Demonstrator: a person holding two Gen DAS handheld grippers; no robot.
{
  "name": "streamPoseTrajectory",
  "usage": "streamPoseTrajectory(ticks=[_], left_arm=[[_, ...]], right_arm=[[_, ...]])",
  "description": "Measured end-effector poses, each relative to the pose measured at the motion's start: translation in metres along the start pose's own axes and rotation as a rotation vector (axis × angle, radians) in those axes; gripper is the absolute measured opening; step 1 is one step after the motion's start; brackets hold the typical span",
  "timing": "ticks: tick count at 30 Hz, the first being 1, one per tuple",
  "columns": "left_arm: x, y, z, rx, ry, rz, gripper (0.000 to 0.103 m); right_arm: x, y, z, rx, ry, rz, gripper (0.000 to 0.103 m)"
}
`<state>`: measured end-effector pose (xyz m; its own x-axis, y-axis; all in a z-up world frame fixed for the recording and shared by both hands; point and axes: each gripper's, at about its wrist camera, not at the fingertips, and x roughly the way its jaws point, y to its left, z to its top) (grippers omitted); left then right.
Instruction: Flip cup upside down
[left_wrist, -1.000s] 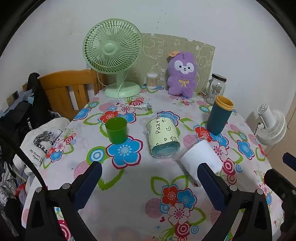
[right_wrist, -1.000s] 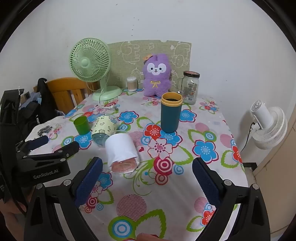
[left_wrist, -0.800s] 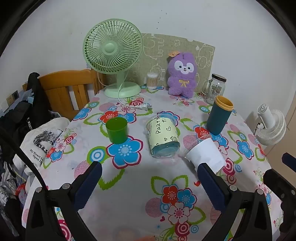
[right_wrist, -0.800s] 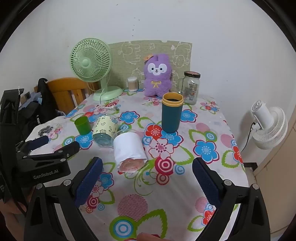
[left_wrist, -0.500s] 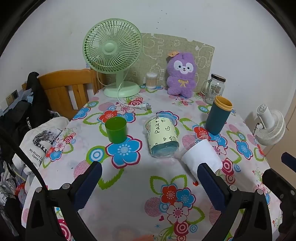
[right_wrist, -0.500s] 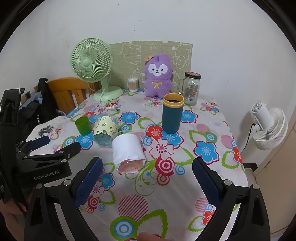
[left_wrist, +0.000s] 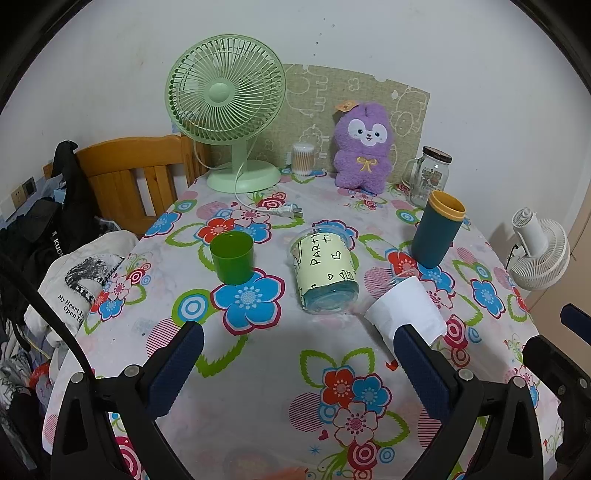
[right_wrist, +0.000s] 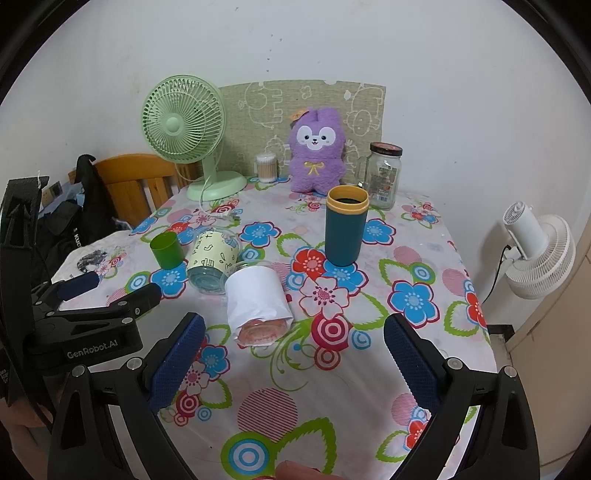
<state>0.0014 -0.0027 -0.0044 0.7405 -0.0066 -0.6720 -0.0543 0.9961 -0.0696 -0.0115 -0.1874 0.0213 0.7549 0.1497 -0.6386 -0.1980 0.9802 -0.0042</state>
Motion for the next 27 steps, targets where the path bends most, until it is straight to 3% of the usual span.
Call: streamPoseTrajectory(ticks=[27], left_arm=[[0.0028,0.0064,-0.0008,-0.016,0.016,-0.005,0.103]], right_arm=[[0.0054,-0.0003,0.0000,-0.002,0.007,0.008,0.099]])
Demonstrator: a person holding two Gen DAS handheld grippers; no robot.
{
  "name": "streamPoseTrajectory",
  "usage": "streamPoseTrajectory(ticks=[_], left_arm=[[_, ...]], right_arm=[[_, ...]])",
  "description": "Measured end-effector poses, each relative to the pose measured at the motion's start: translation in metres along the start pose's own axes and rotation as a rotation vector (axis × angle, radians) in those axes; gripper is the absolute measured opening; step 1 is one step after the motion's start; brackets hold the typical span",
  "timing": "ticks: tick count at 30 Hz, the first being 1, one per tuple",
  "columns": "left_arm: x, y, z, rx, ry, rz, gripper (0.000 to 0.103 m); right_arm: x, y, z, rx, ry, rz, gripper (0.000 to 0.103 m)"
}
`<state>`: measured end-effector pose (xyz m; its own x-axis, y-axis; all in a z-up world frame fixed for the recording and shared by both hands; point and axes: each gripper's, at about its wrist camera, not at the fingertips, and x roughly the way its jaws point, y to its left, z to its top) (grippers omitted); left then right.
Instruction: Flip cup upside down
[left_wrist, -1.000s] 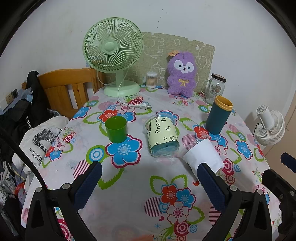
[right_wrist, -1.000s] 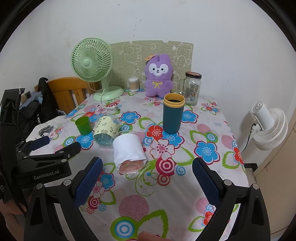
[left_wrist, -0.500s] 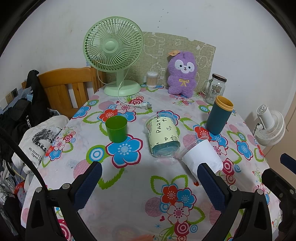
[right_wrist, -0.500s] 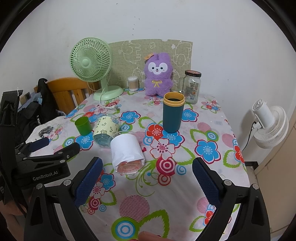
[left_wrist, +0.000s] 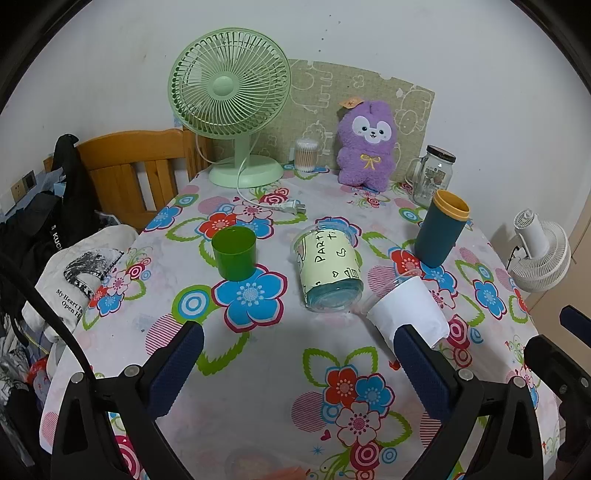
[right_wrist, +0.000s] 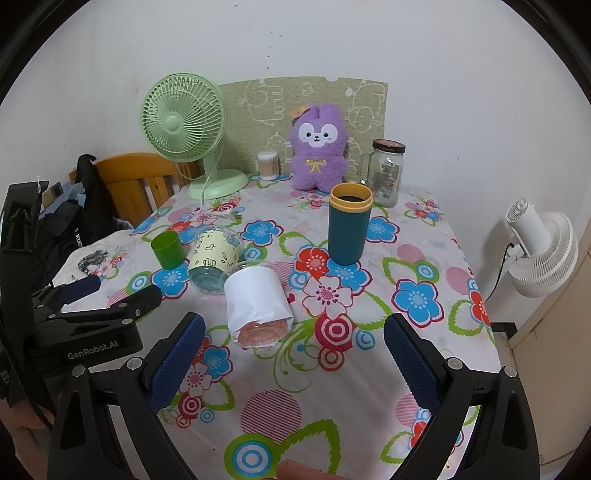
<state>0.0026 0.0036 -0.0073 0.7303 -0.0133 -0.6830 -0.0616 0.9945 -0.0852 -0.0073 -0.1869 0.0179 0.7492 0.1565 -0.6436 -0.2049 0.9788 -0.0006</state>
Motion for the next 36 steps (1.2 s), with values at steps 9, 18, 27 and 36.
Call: streamPoseTrajectory(ticks=[9,18,27,36], left_arm=[[0.000,-0.001,0.000,-0.003,0.003,0.003,0.103],[0.004,0.003,0.001,-0.011,0.012,0.007,0.103],[0.024,0.021,0.000,-0.044,0.050,0.038,0.103],[0.050,0.041,0.010,-0.053,0.059,0.103,0.103]], right_arm=[[0.002,-0.001,0.001,0.002,0.006,0.002,0.099],[0.007,0.000,0.007,-0.003,0.014,0.010,0.099],[0.033,0.009,0.021,0.012,0.059,0.087,0.099],[0.086,0.046,0.049,-0.059,0.128,0.153,0.099]])
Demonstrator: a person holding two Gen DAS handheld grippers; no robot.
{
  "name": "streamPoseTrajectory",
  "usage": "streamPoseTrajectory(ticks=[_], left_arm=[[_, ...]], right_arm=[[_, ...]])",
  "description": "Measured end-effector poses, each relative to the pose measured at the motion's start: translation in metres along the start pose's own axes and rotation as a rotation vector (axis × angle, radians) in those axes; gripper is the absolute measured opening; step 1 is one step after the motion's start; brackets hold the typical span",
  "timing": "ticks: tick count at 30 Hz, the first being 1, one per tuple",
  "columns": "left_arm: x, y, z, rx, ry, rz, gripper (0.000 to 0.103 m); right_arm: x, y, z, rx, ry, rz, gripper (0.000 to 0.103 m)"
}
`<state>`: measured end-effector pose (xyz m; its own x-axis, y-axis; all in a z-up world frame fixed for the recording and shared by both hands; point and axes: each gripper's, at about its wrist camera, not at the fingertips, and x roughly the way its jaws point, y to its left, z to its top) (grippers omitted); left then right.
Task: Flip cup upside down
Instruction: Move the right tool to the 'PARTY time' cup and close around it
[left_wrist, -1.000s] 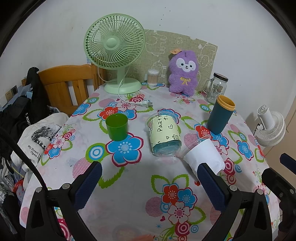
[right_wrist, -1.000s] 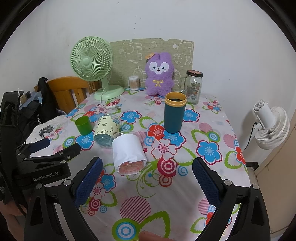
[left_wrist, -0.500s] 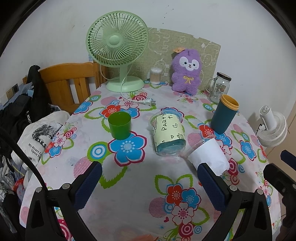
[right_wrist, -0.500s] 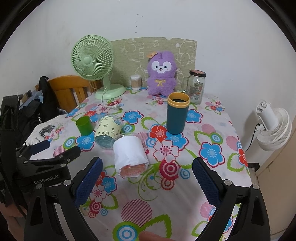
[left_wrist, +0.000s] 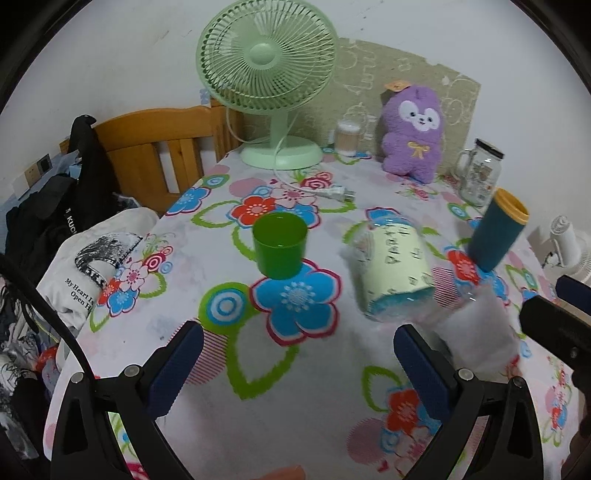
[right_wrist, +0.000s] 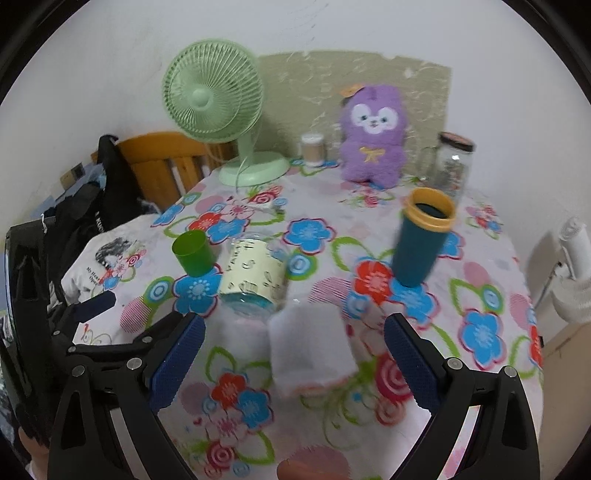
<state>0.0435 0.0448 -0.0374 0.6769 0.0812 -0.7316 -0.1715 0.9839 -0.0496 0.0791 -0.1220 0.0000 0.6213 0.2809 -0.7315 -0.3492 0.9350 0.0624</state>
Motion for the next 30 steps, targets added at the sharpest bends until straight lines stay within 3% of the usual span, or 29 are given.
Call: streamPoseTrajectory(ticks=[16,27,28,30], left_arm=[[0.052,0.031,0.017,-0.030,0.047,0.080,0.103],[0.070,0.032,0.019,-0.027,0.071,0.089,0.103],[0.071,0.032,0.019,-0.027,0.072,0.089,0.103],[0.071,0.033,0.019,-0.028,0.073,0.089,0.103]], right_arm=[[0.098,0.025,0.035,-0.037,0.169,0.057,0.098],[0.131,0.027,0.035,-0.046,0.245,0.029,0.098],[0.134,0.028,0.035,-0.053,0.249,0.021,0.098],[0.137,0.029,0.035,-0.060,0.257,0.027,0.086]])
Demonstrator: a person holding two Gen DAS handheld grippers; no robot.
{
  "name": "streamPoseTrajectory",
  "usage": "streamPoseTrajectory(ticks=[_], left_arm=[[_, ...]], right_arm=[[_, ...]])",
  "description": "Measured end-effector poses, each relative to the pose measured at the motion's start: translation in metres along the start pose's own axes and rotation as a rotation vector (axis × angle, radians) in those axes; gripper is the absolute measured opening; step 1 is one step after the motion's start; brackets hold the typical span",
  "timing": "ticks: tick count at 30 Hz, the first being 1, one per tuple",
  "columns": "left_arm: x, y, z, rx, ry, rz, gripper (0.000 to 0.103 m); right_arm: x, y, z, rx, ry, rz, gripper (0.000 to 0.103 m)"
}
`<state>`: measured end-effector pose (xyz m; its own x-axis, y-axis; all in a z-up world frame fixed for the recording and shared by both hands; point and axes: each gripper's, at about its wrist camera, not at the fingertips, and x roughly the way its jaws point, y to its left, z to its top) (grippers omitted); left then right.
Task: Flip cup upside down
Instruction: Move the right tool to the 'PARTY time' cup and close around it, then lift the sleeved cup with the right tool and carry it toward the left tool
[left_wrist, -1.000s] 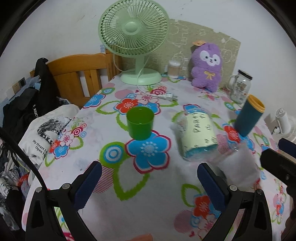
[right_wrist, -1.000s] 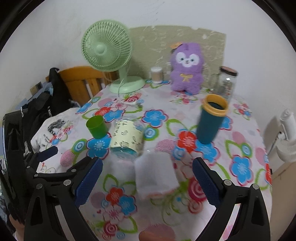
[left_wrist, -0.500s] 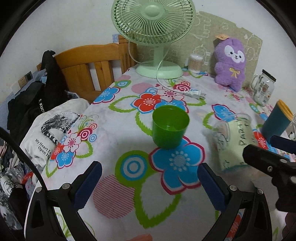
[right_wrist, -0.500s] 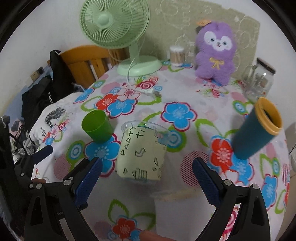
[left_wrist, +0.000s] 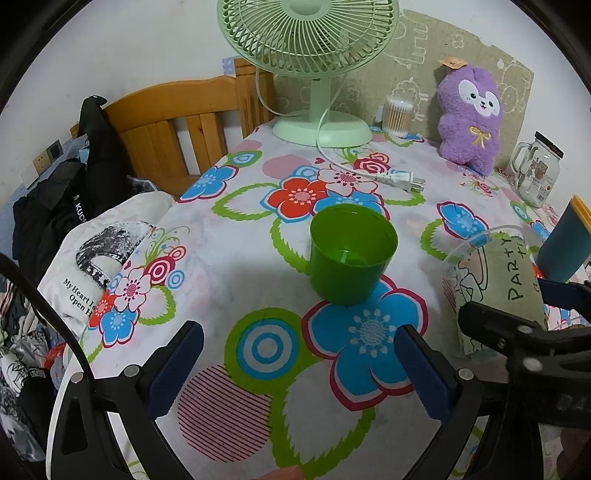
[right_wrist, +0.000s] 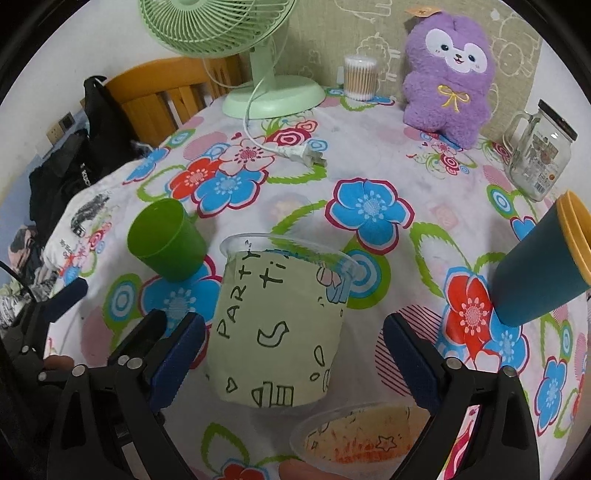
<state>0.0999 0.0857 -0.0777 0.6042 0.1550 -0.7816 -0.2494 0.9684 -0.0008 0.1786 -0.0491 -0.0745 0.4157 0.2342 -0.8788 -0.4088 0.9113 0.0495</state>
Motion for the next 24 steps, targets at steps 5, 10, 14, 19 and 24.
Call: streamPoseTrajectory(ticks=[5,10,14,19,24], left_arm=[[-0.001,0.001,-0.001,0.005,-0.002,0.005,0.103],[-0.006,0.003,-0.001,-0.001,-0.008,0.003,0.103],[-0.014,0.003,0.000,0.000,-0.022,0.004,0.103],[-0.028,0.001,0.000,0.005,-0.042,-0.004,0.103],[-0.046,-0.006,-0.002,0.015,-0.068,-0.020,0.103]], right_arm=[[0.000,0.003,0.000,-0.014,-0.003,-0.001,0.072],[-0.006,0.005,-0.001,-0.010,-0.020,0.006,0.068],[-0.018,0.005,-0.002,-0.012,-0.049,0.008,0.068],[-0.042,0.003,-0.006,-0.014,-0.094,0.012,0.068],[-0.068,0.001,-0.015,-0.013,-0.130,0.017,0.068]])
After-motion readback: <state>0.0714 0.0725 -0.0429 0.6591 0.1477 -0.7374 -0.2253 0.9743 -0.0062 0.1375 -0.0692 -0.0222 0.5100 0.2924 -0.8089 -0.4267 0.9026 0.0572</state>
